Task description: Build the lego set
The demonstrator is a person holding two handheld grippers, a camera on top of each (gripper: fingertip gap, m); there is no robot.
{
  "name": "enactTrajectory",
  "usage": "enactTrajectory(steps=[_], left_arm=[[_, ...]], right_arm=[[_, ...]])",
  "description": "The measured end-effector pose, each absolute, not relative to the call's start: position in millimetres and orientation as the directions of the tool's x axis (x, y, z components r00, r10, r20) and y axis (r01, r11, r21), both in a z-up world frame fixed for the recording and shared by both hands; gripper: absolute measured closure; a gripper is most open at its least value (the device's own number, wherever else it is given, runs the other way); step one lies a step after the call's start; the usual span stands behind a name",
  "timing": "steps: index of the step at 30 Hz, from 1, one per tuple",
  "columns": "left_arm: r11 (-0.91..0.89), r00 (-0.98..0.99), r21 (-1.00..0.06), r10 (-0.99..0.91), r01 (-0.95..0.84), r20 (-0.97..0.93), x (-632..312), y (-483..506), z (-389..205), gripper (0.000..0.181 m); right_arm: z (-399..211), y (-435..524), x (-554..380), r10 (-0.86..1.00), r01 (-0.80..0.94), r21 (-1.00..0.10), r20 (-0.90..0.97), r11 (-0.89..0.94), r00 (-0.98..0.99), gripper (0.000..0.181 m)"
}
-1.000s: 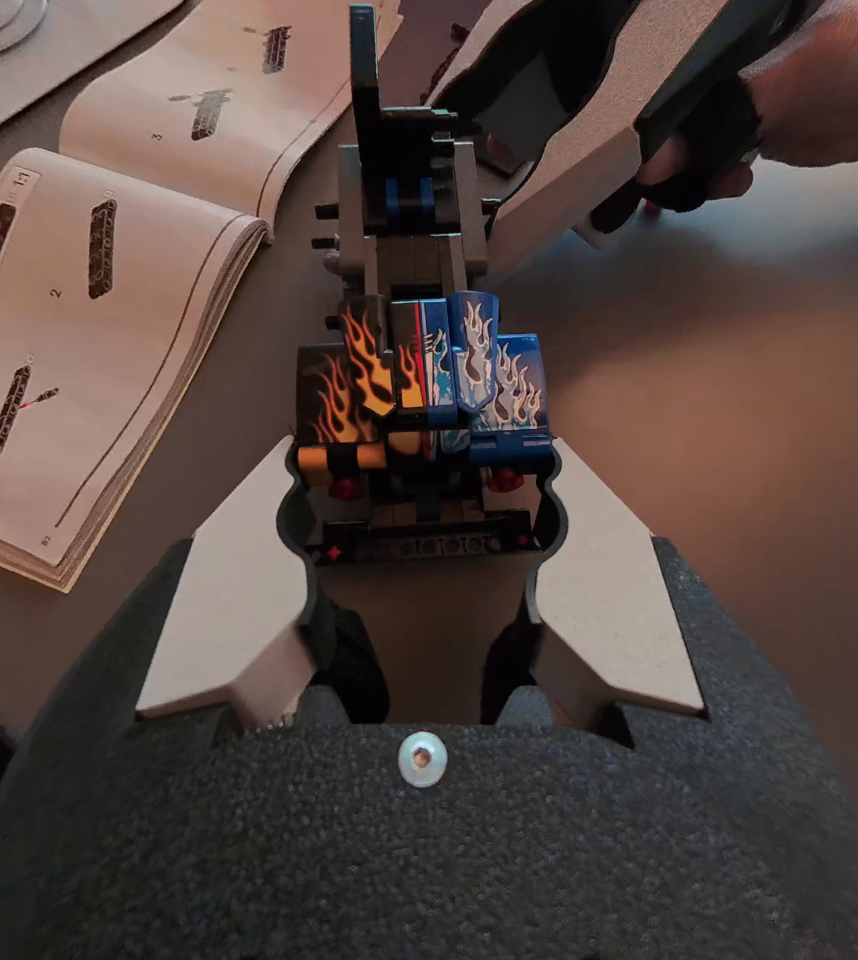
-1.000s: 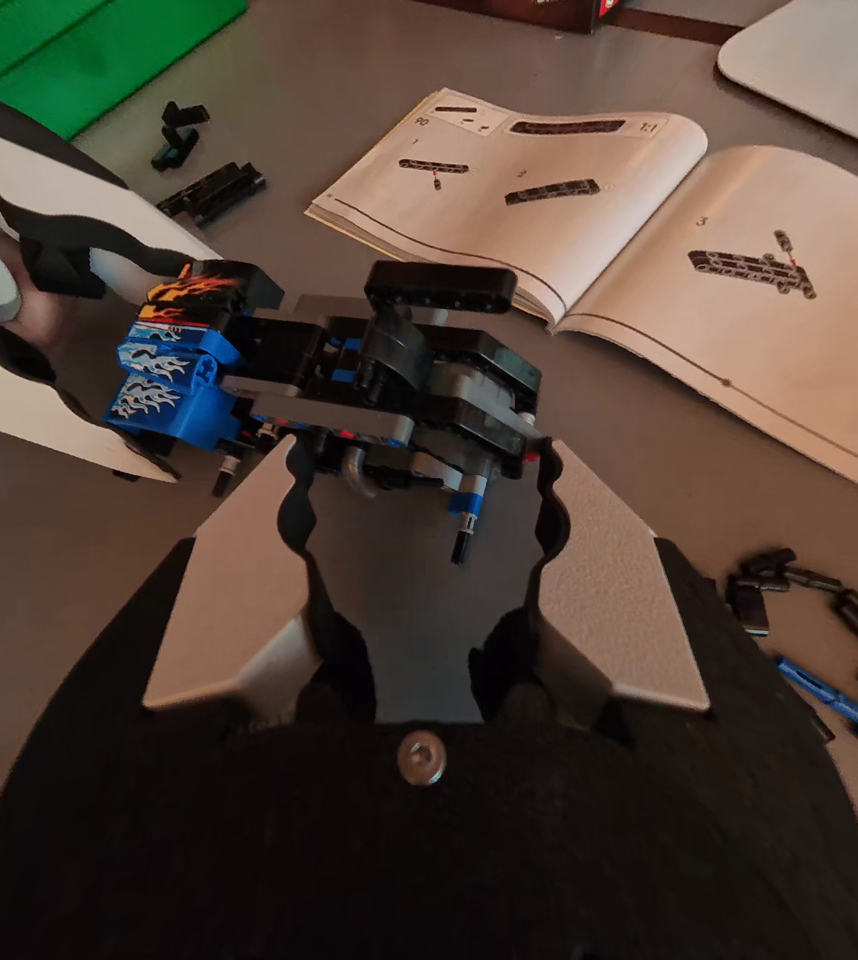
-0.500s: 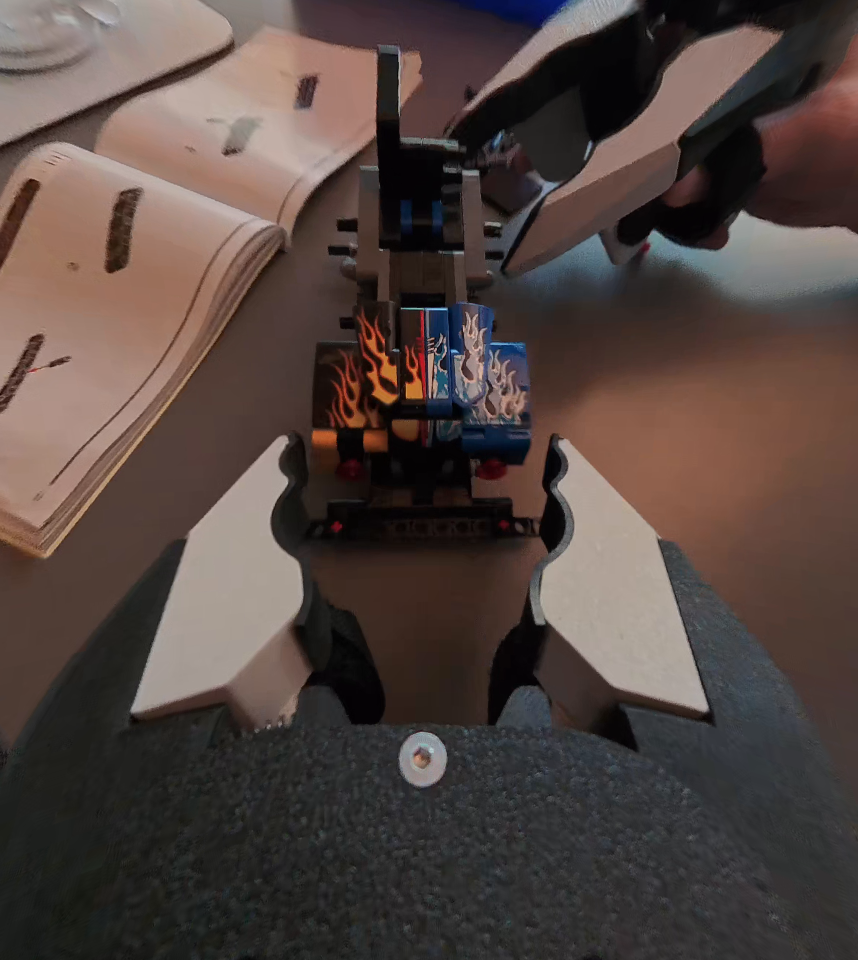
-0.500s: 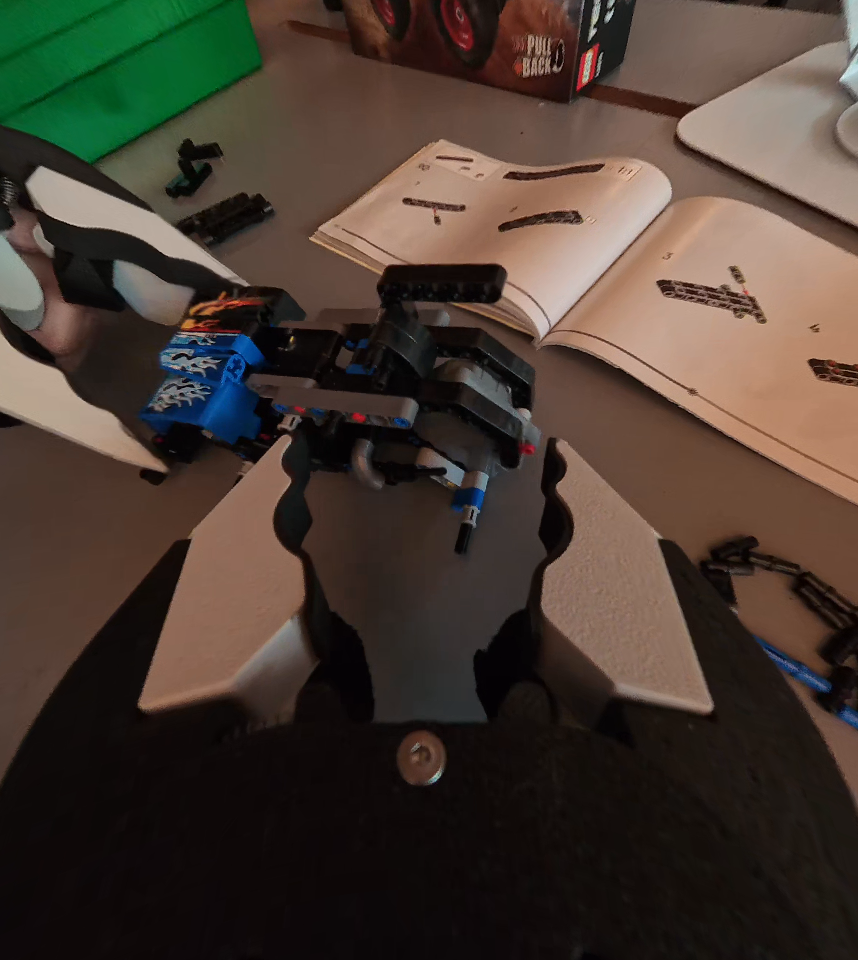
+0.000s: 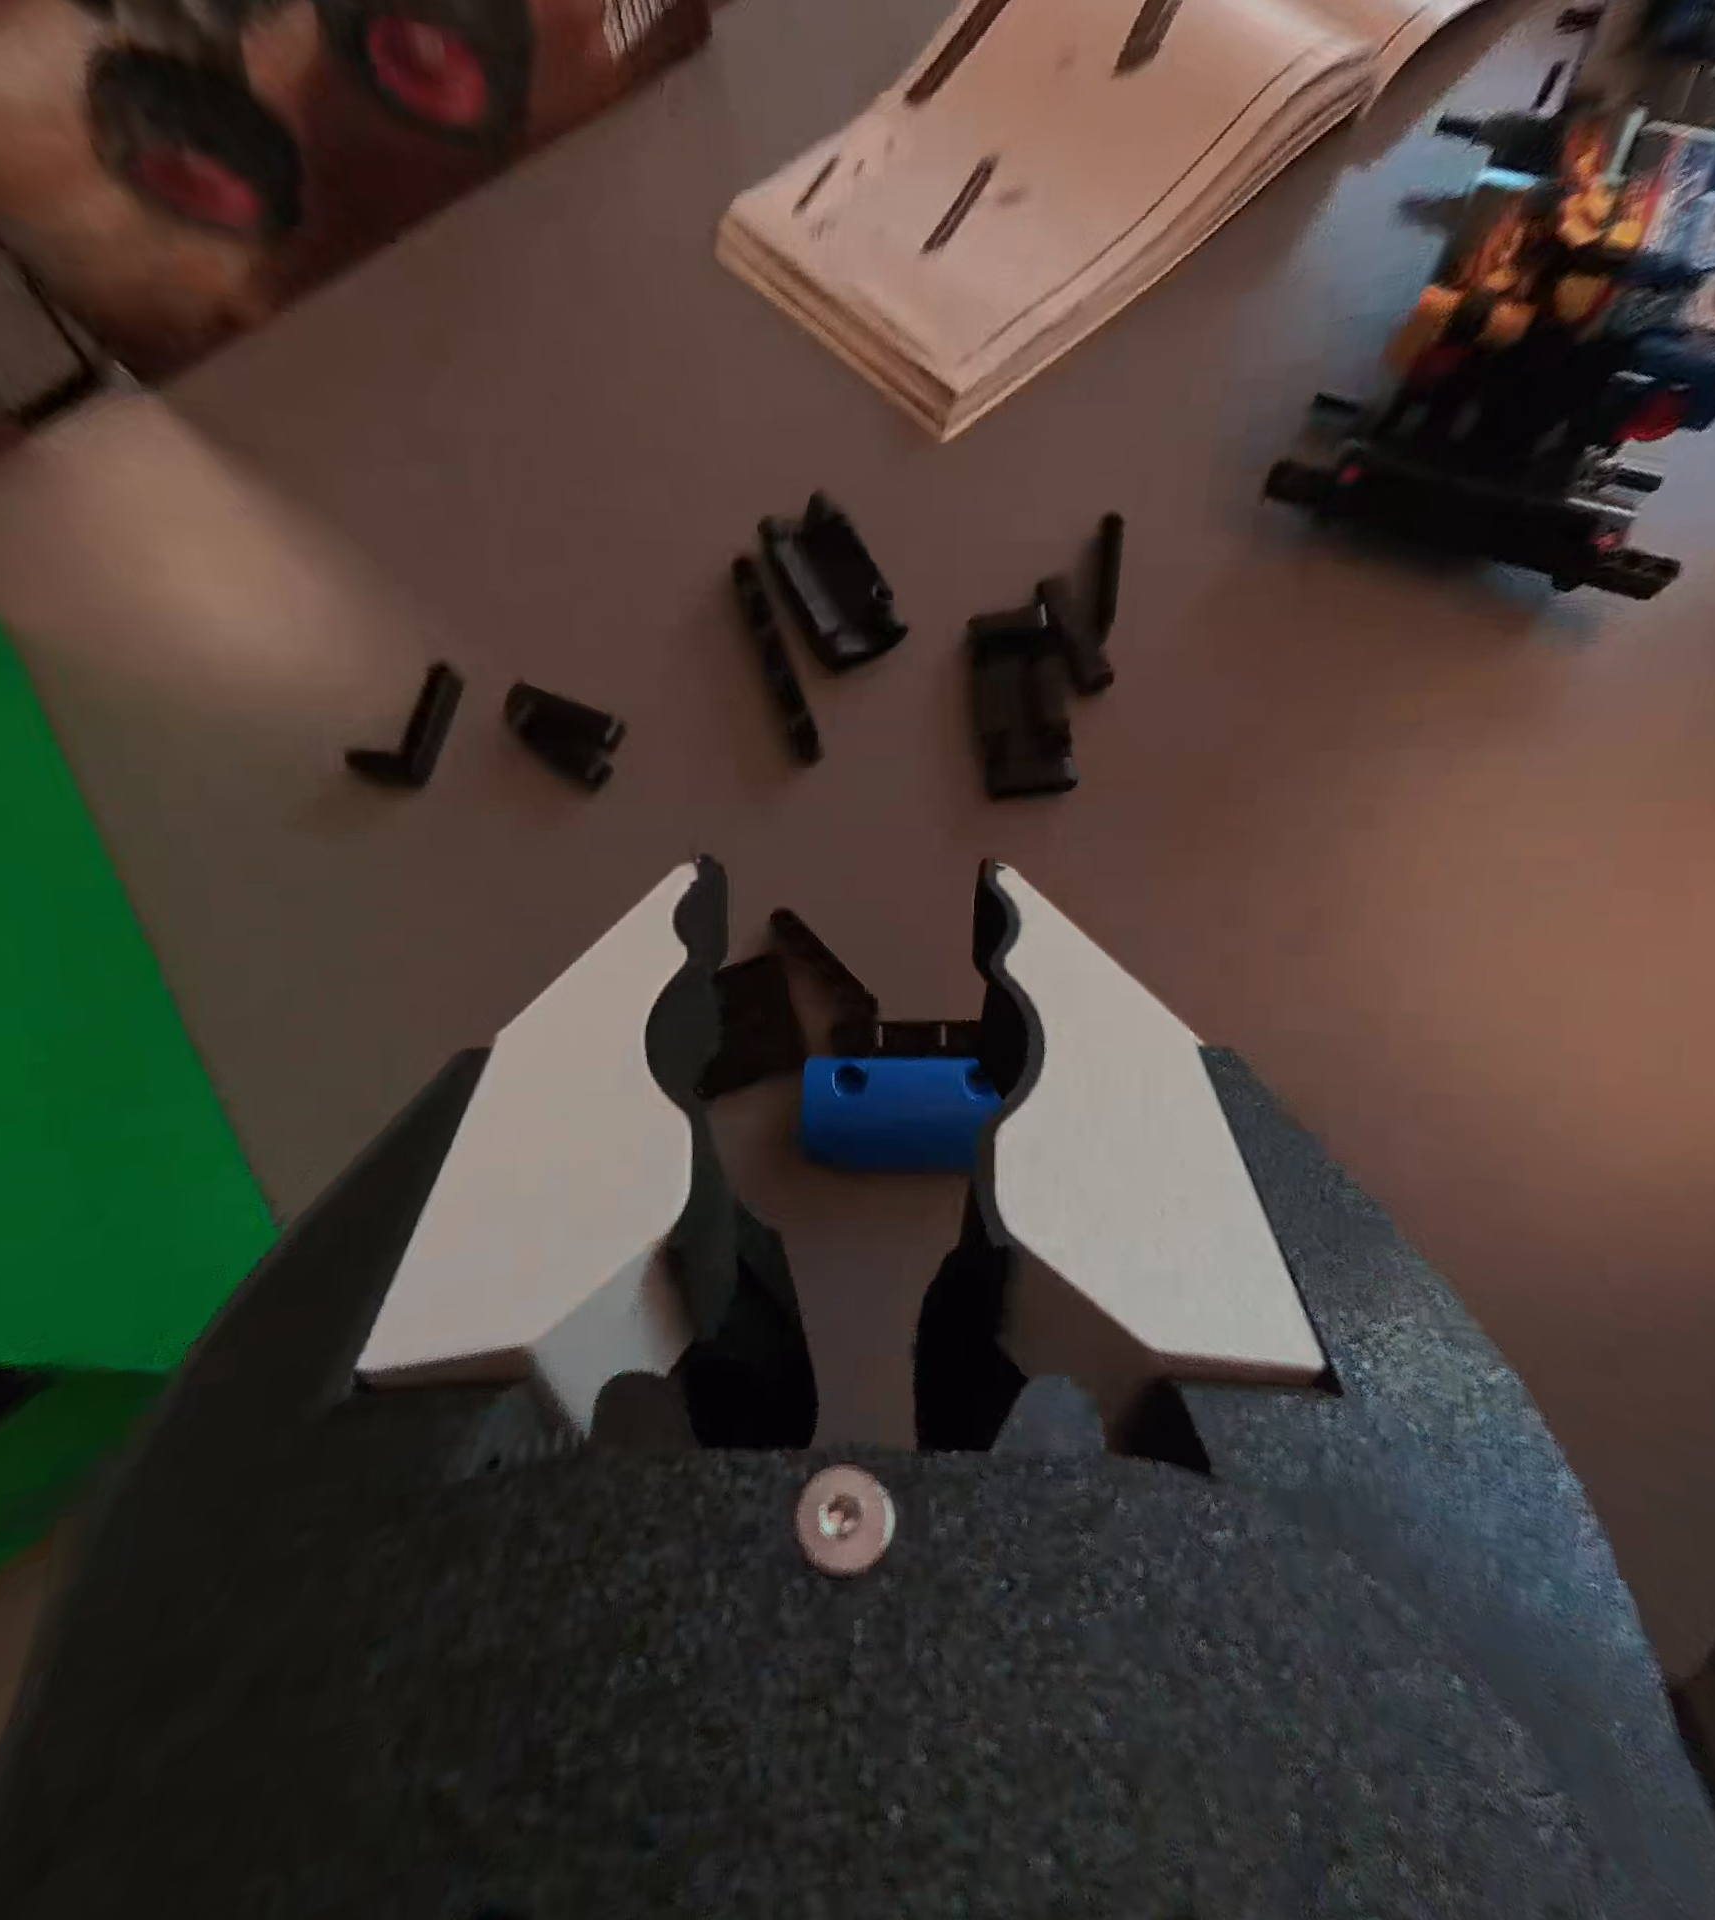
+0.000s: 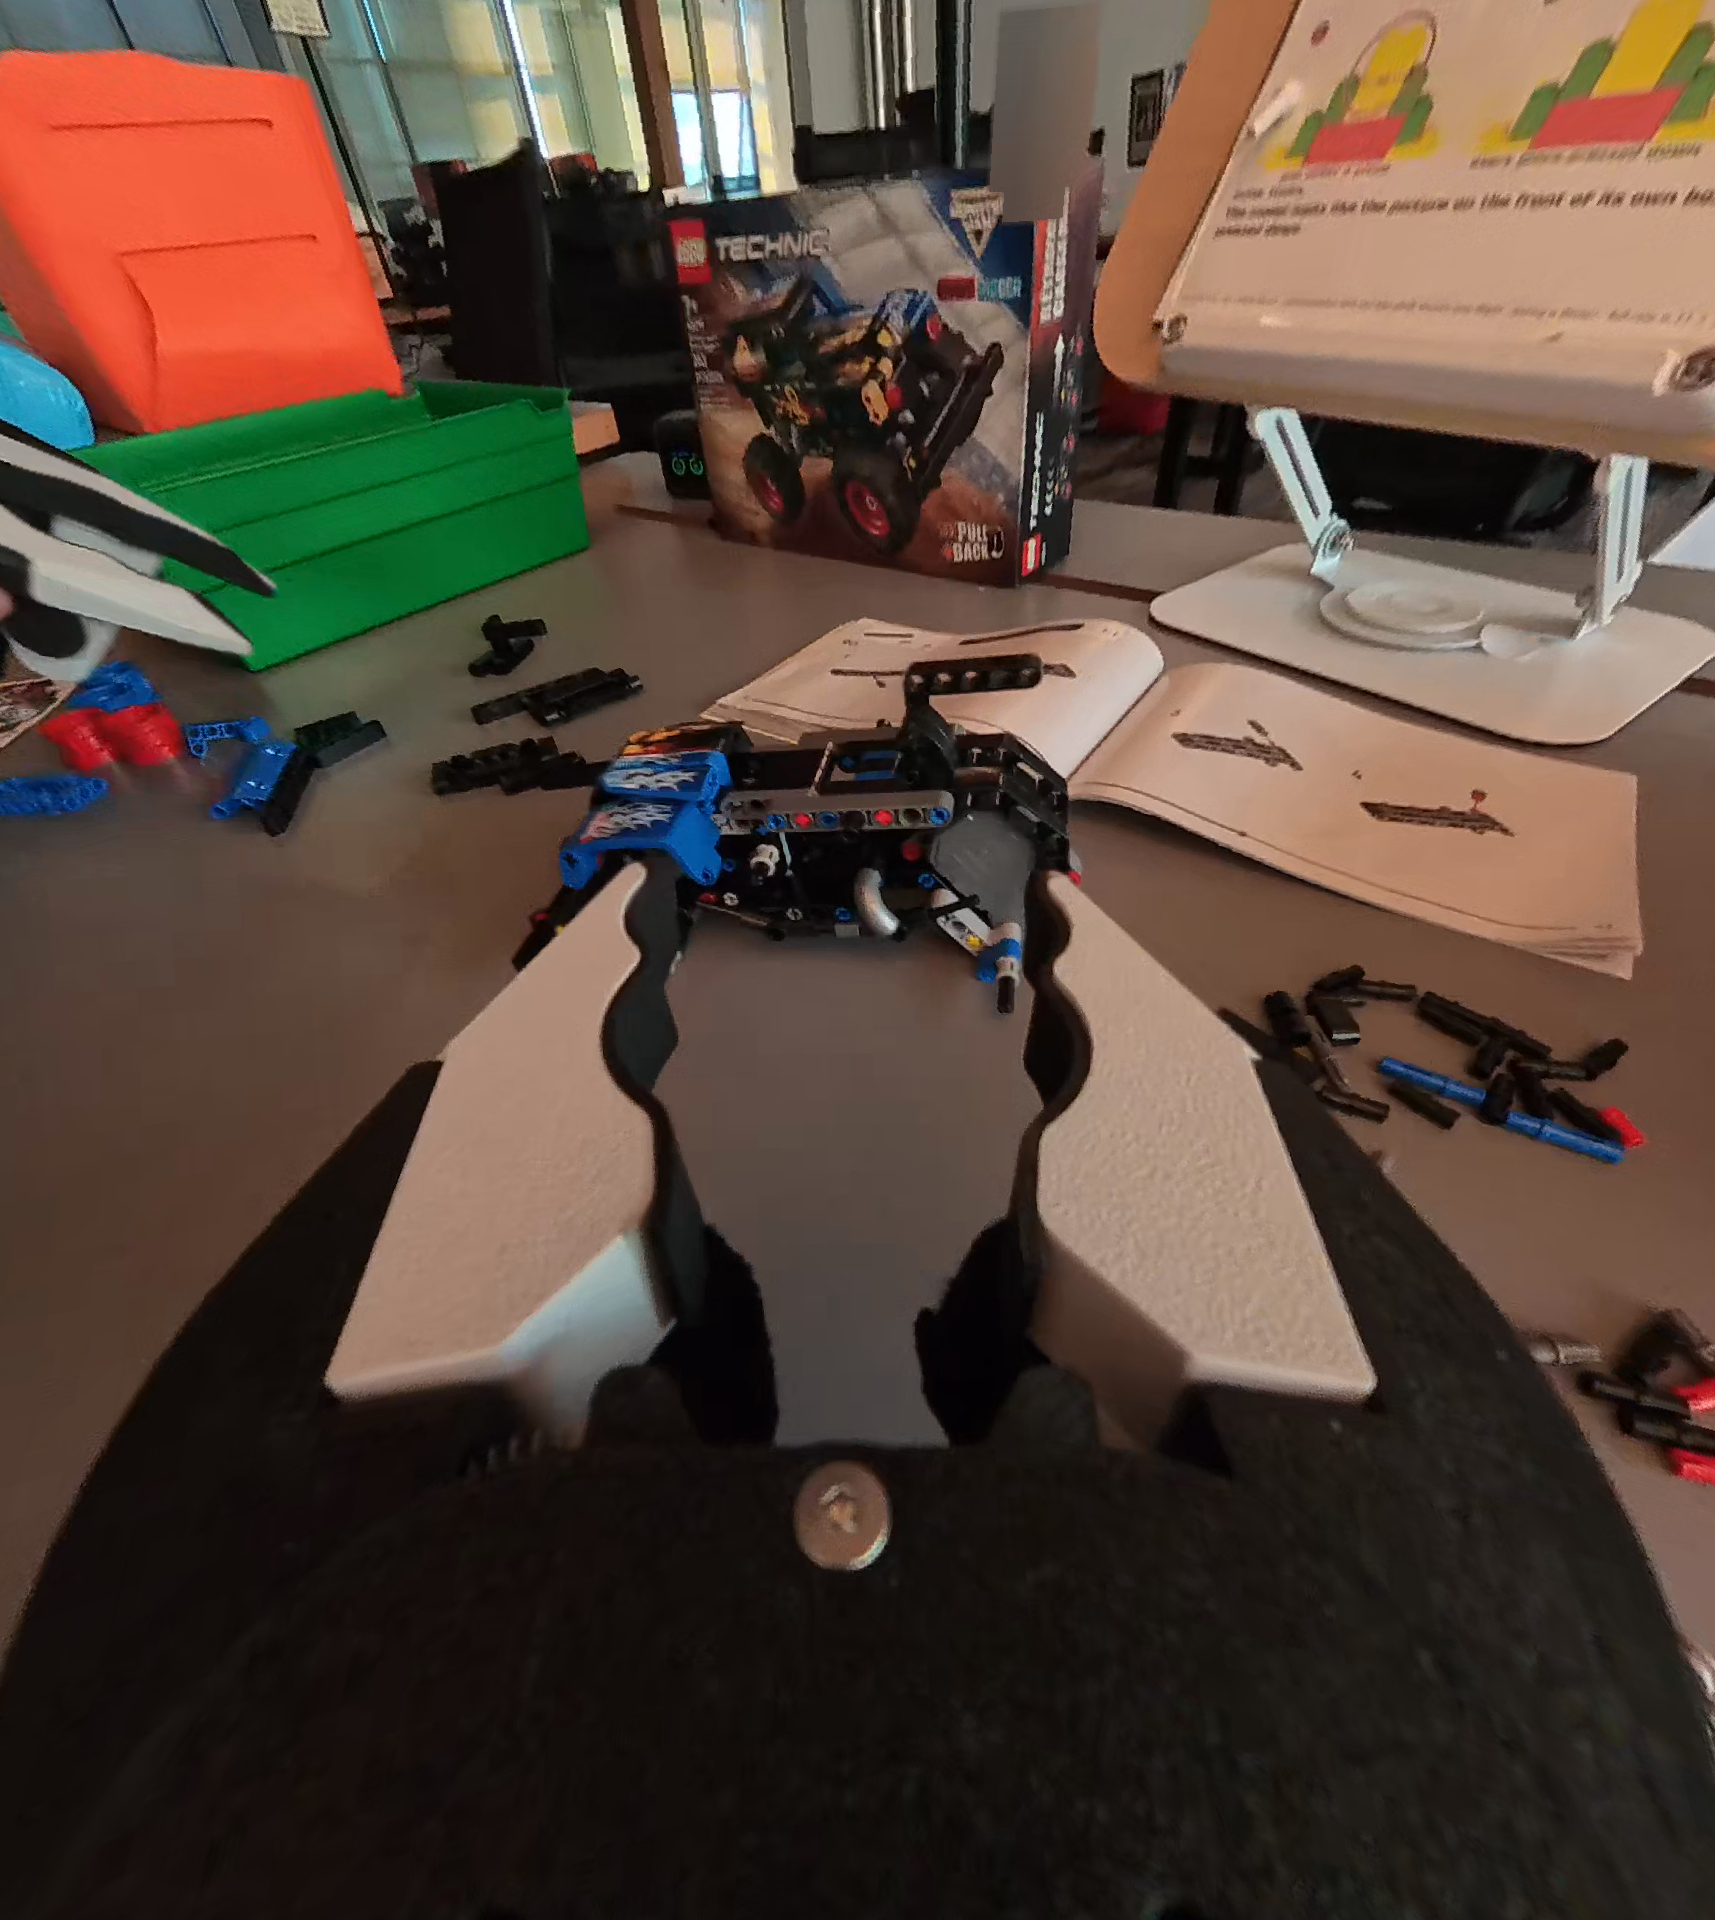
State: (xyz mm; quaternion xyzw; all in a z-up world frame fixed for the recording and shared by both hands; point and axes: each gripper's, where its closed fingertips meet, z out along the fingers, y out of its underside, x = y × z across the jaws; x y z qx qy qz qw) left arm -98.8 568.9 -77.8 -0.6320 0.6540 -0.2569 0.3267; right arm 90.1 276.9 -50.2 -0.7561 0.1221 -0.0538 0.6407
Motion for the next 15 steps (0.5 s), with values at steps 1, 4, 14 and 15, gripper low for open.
enactTrajectory(steps=[1, 4, 14, 15], left_arm=[[0.046, 0.015, -0.732, -0.997, -0.679, -0.077, -94.2, 570.6, -83.3, 0.137], [-0.015, 0.025, -0.7, -1.0, -0.714, -0.004, -64.3, 577.3, -99.5, 0.144], [0.005, -0.006, -0.565, -1.0, -0.825, 0.0, -26.7, 590.9, -145.2, 0.171], [0.032, -0.014, -0.552, -0.999, -0.833, -0.037, -27.7, 595.9, -143.3, 0.172]], right_arm=[[-47.0, 277.5, 88.0, -0.248, -0.107, -0.985, -0.07, -0.138, 0.966, 0.115], [-41.9, 281.4, 82.6, -0.225, -0.08, -0.99, -0.052, -0.116, 0.973, 0.115], [-53.5, 285.5, 77.9, -0.184, -0.042, -0.99, -0.017, -0.136, 0.983, 0.117], [-53.8, 285.0, 79.4, -0.185, -0.045, -0.991, -0.02, -0.129, 0.982, 0.117]])
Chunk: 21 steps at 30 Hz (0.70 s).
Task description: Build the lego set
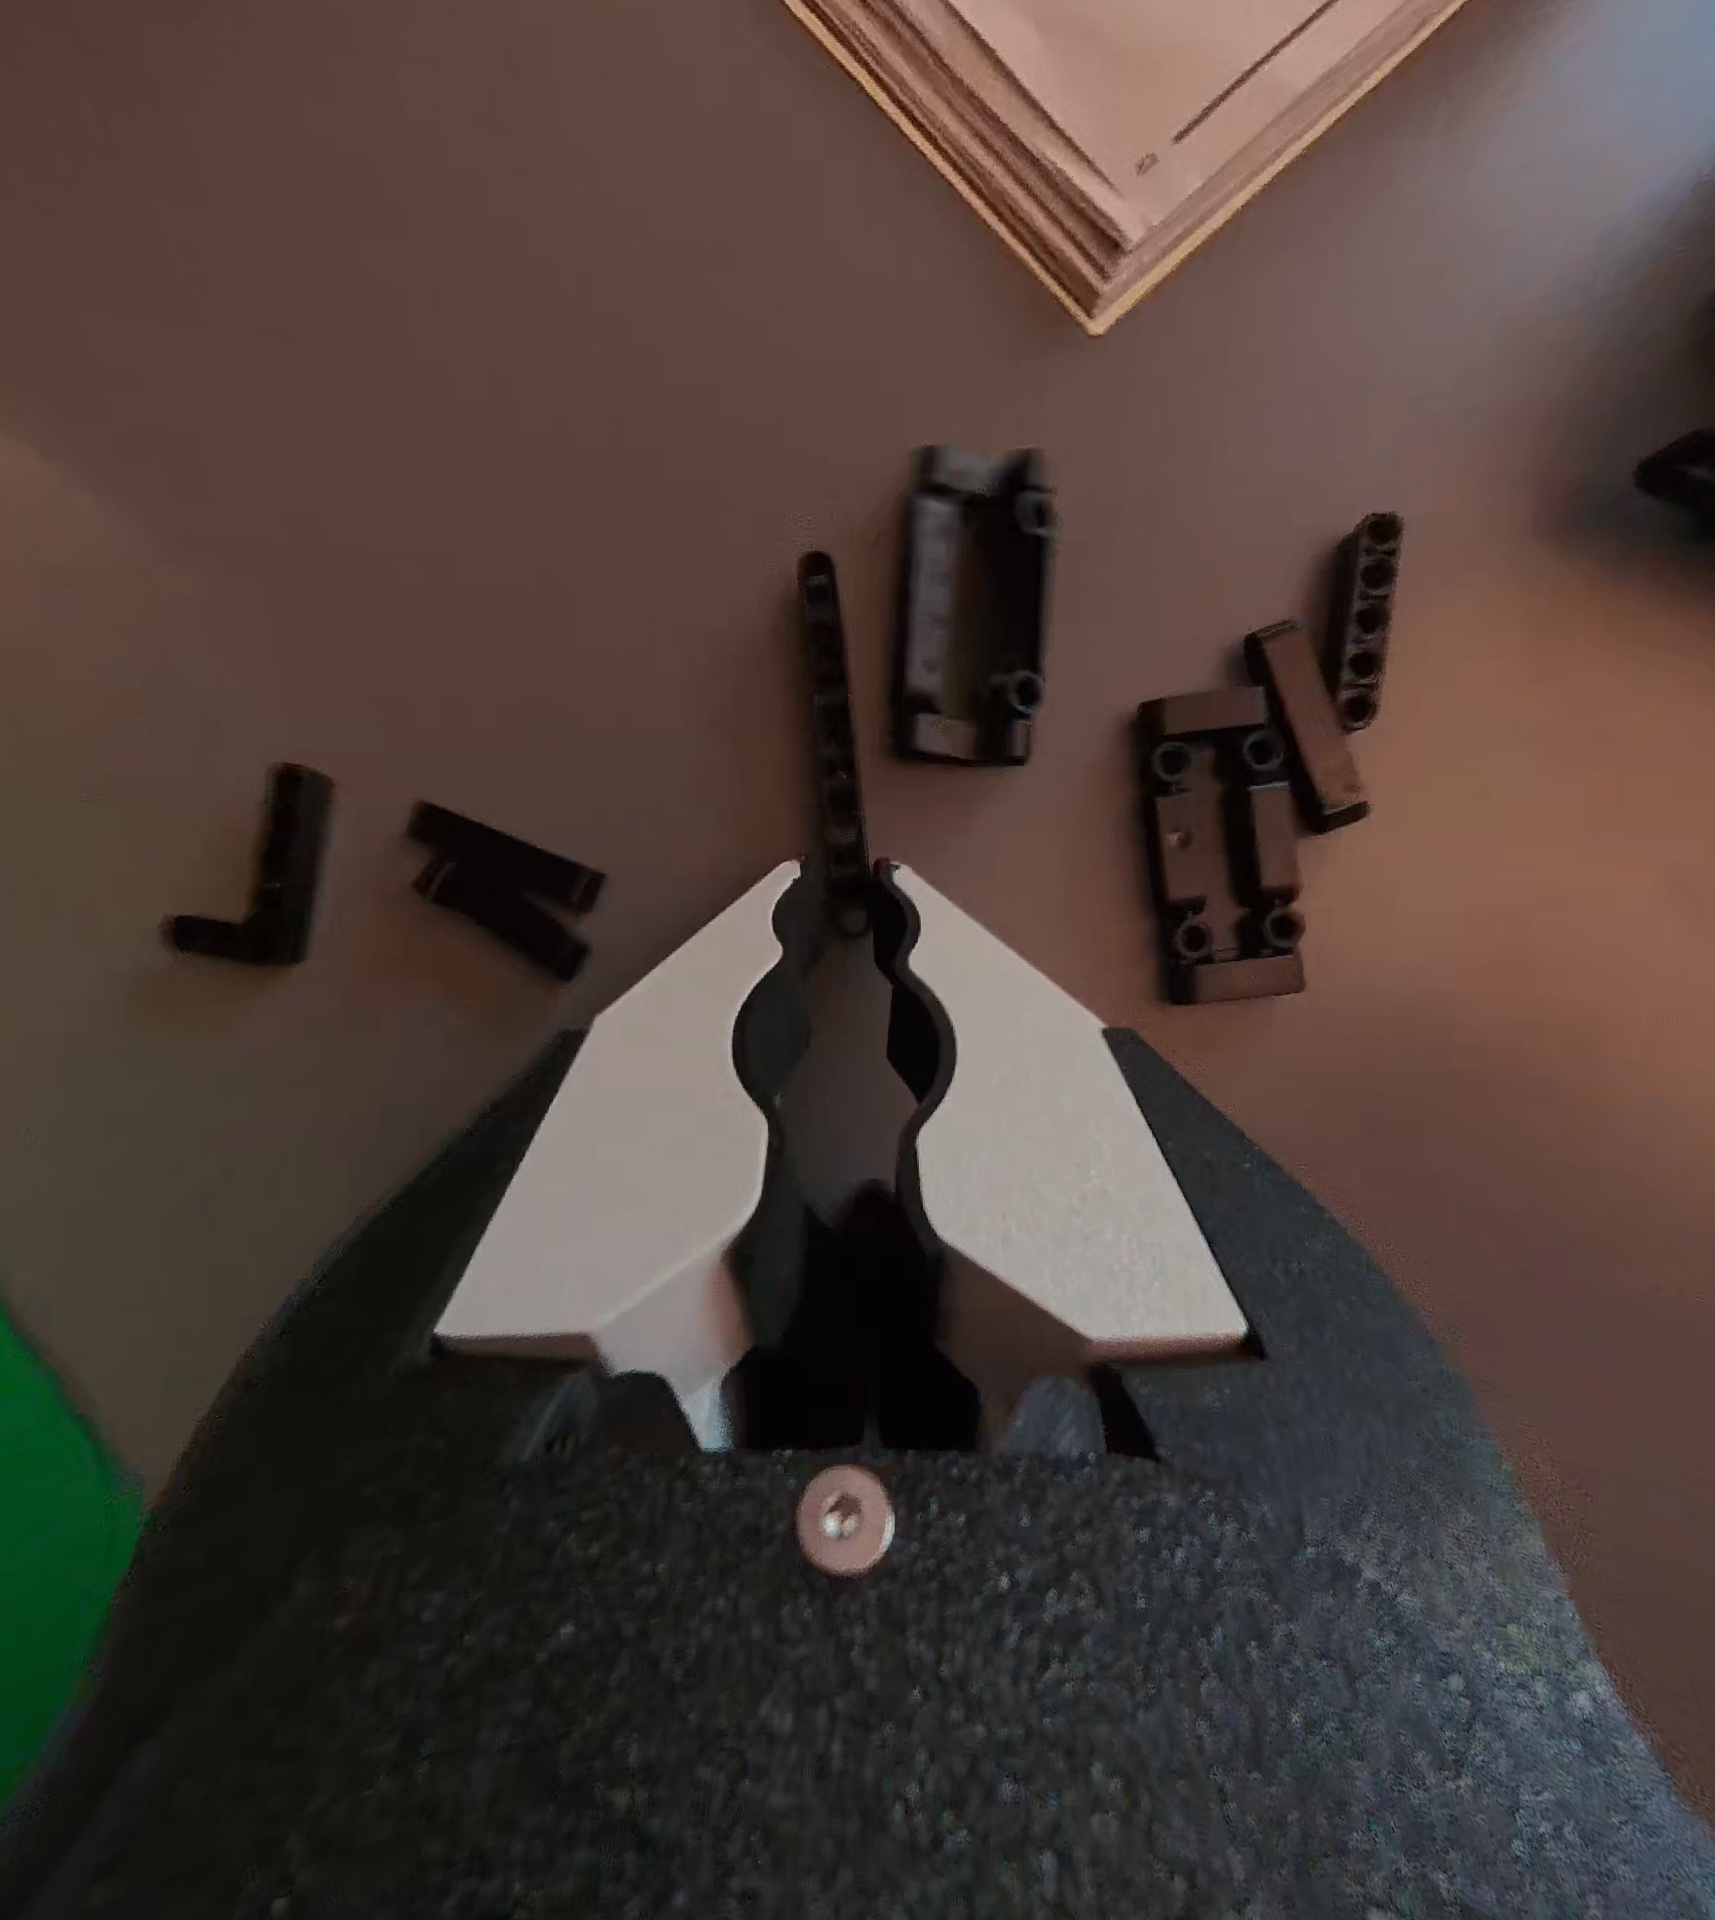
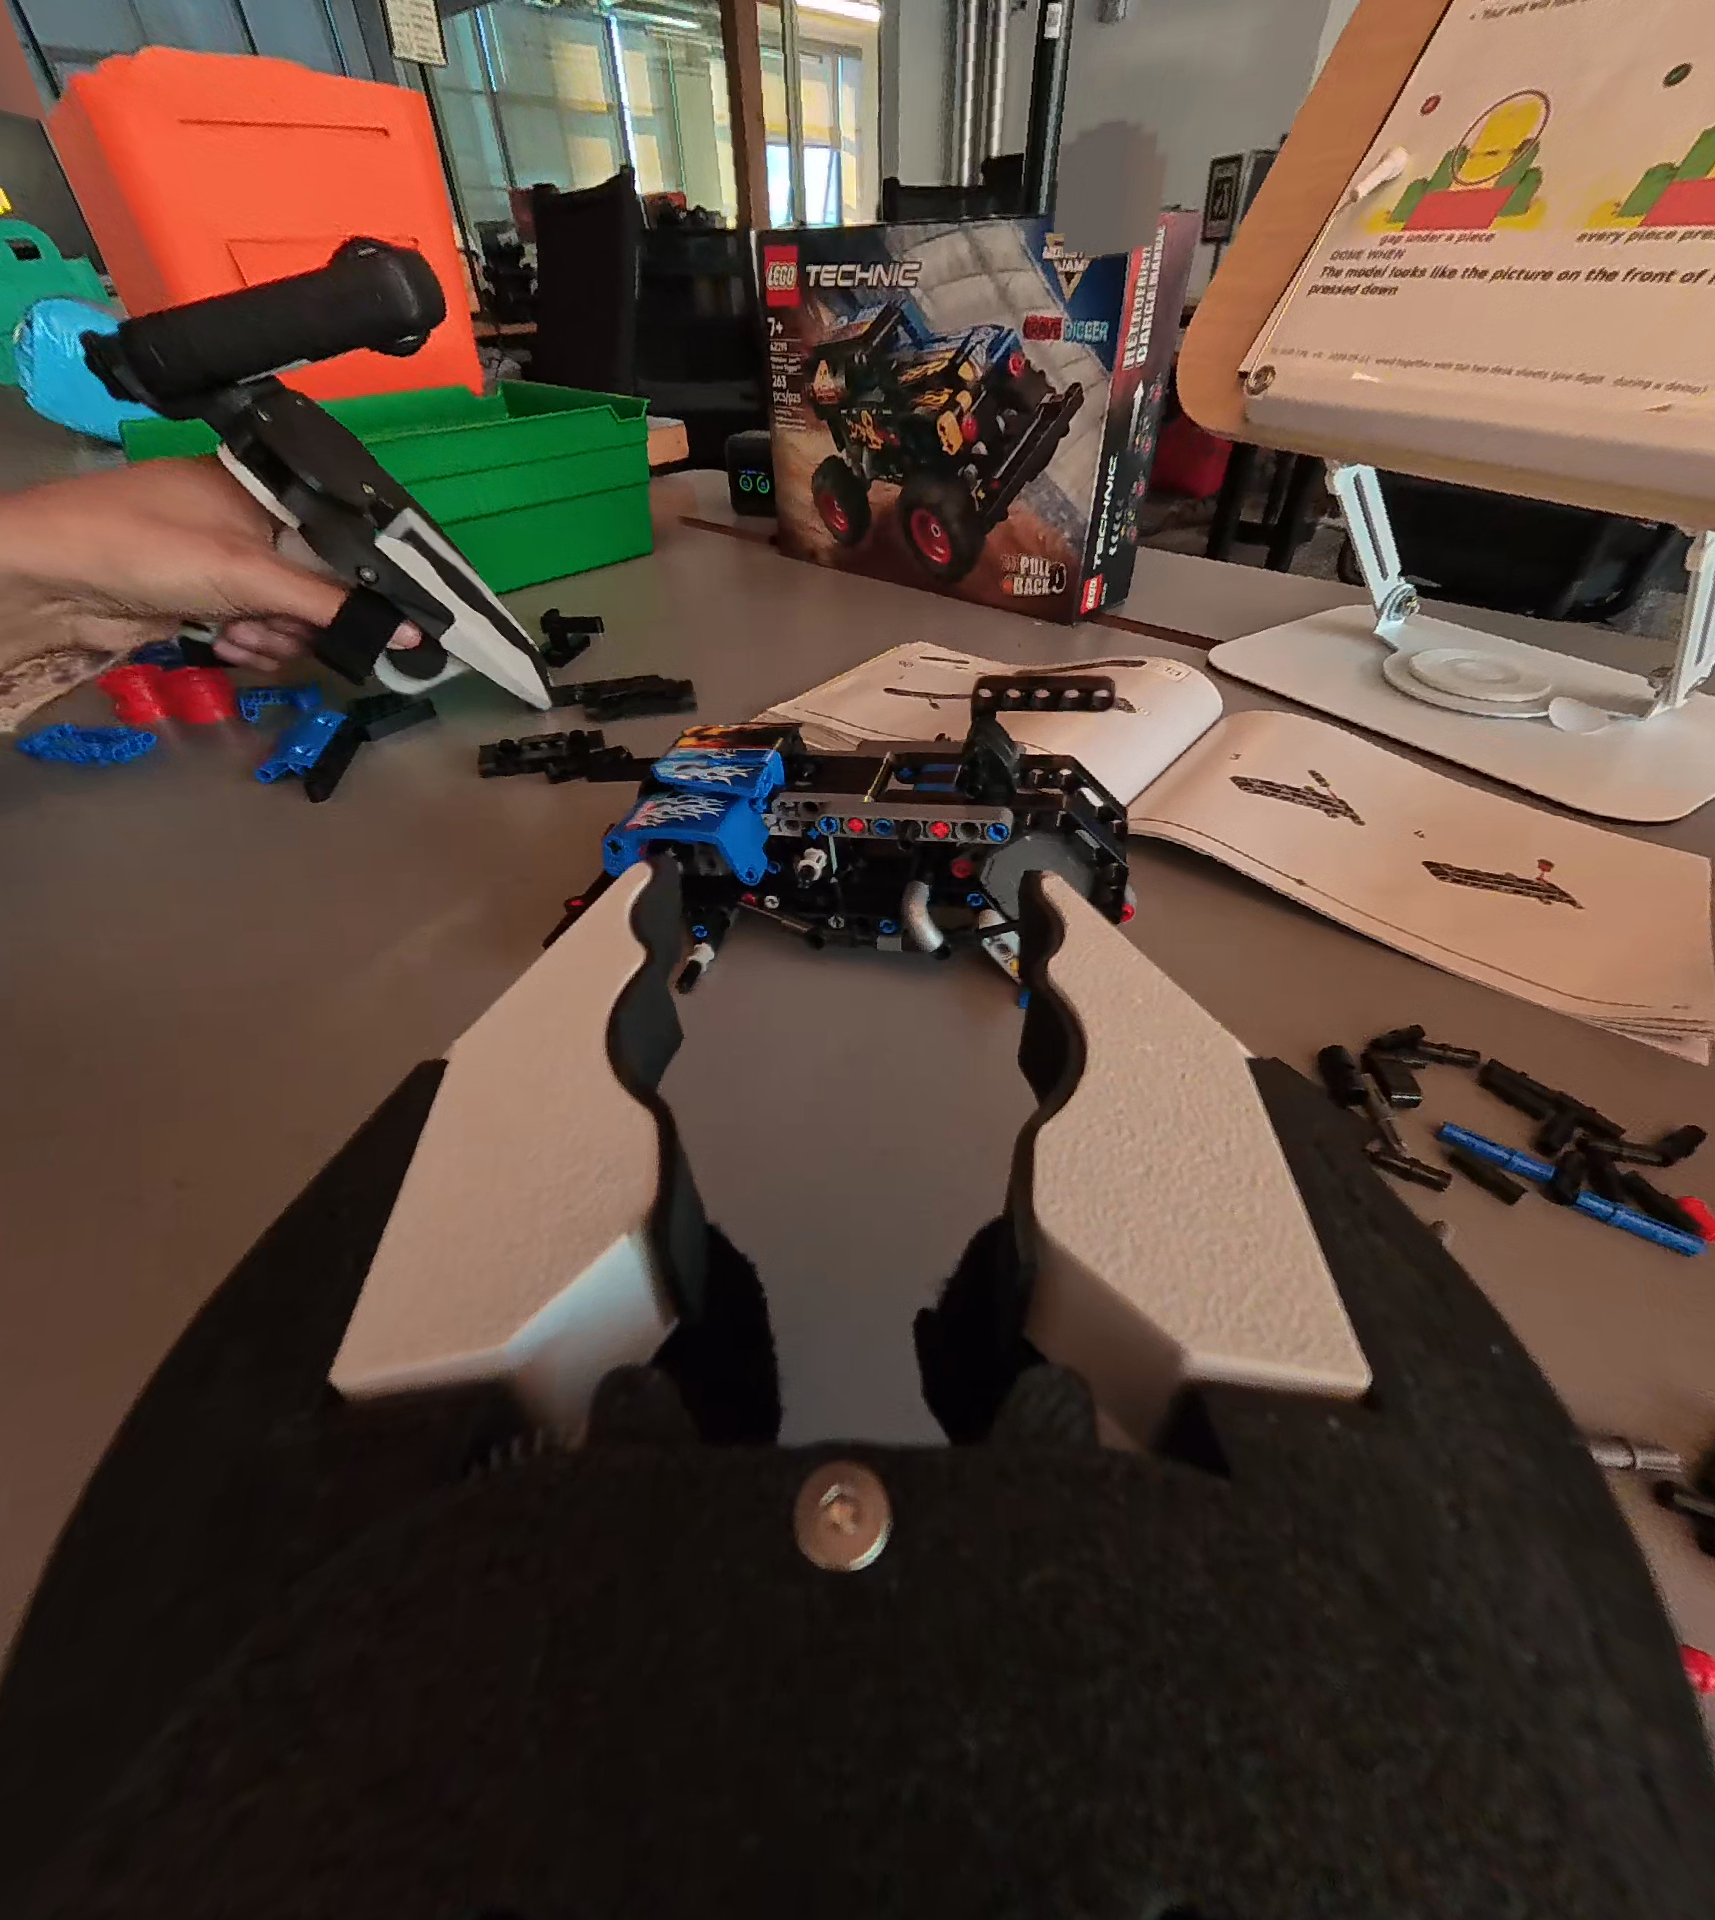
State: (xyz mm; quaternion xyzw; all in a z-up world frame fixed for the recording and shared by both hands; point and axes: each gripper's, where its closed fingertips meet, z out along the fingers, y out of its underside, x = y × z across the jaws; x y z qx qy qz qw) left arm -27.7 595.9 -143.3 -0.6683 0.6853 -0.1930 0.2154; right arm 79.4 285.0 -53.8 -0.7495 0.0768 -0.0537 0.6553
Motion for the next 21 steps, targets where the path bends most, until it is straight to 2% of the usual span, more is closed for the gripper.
enactTrajectory(steps=[4, 8, 11, 14, 16, 21], left_arm=[[0.237, -0.114, -0.615, -0.966, -0.752, -0.233, -1.3, 613.5, -91.1, 0.175], [0.444, -0.278, -0.583, -0.892, -0.68, -0.356, 46.7, 605.5, -48.7, 0.175], [0.596, -0.514, -0.543, -0.798, -0.592, -0.315, 94.8, 579.9, -49.0, 0.175], [0.655, -0.64, -0.469, -0.737, -0.593, -0.22, 150.7, 569.8, -72.7, 0.175], [0.702, -0.748, -0.503, -0.646, -0.504, -0.152, 183.1, 546.7, -82.8, 0.175], [0.725, -0.813, -0.469, -0.581, -0.504, -0.025, 230.7, 532.4, -116.8, 0.175]], right_arm=[[-49.1, 284.3, 81.5, -0.171, -0.07, -0.994, -0.055, -0.087, 0.984, 0.118], [-49.1, 283.5, 82.2, -0.158, -0.104, -0.992, -0.09, -0.078, 0.983, 0.119], [-47.5, 281.7, 83.1, -0.155, -0.116, -0.991, -0.105, -0.063, 0.982, 0.12], [-47.8, 282.9, 84.2, -0.147, -0.128, -0.99, -0.117, -0.064, 0.982, 0.12], [-48.1, 282.8, 84.7, -0.146, -0.136, -0.989, -0.125, -0.065, 0.981, 0.12], [-47.9, 281.5, 86.7, -0.151, -0.148, -0.987, -0.138, -0.059, 0.979, 0.12]])
